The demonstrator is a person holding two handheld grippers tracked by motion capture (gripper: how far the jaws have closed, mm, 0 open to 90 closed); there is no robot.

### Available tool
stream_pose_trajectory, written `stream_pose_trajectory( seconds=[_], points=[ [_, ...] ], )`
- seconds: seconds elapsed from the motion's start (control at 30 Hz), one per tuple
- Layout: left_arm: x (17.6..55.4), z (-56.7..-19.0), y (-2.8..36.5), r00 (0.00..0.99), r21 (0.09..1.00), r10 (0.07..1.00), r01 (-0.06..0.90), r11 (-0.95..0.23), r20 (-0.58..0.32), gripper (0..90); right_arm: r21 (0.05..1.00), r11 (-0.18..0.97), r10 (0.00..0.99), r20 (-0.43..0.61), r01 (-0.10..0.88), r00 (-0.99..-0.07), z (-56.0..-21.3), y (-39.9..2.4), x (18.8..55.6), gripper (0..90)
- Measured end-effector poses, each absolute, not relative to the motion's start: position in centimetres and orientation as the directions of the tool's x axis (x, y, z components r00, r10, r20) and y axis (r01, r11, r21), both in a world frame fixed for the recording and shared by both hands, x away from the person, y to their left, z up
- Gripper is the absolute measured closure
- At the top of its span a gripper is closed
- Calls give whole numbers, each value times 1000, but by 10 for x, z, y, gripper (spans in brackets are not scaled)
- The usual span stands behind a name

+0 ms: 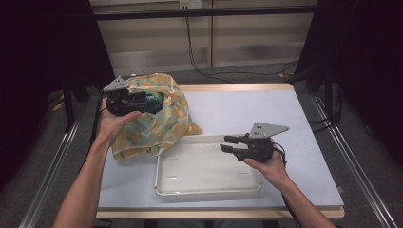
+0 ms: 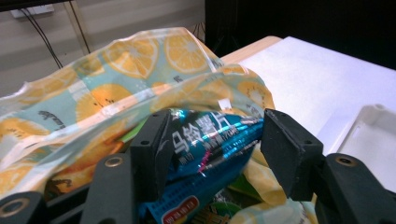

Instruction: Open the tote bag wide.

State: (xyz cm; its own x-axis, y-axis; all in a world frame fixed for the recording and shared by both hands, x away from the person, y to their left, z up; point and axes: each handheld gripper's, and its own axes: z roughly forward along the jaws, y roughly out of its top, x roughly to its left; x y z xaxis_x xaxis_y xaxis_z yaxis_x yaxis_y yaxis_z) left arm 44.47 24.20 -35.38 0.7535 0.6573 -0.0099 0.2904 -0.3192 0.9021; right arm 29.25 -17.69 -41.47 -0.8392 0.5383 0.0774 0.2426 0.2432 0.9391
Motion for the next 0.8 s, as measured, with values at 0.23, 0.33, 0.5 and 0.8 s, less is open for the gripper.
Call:
stream_pose_trajectory(
  seconds=[0.23, 0.33, 0.5, 0.8],
  points=[
    [442, -348, 227, 797, 898, 604, 252, -361, 20, 377, 938, 231, 553, 93, 259, -828, -418, -184, 294, 610],
    [447, -356, 224, 778, 883, 627, 270, -385, 35, 369, 935, 230, 558, 100, 269, -824, -420, -184, 295, 606],
    [452, -367, 229, 761, 869, 647, 288, -403, 48, 354, 937, 233, 552, 94, 262, -829, -419, -182, 293, 602],
    [448, -367, 233, 783, 862, 618, 267, -431, 66, 312, 936, 231, 561, 95, 265, -822, -419, -185, 294, 589]
  ],
)
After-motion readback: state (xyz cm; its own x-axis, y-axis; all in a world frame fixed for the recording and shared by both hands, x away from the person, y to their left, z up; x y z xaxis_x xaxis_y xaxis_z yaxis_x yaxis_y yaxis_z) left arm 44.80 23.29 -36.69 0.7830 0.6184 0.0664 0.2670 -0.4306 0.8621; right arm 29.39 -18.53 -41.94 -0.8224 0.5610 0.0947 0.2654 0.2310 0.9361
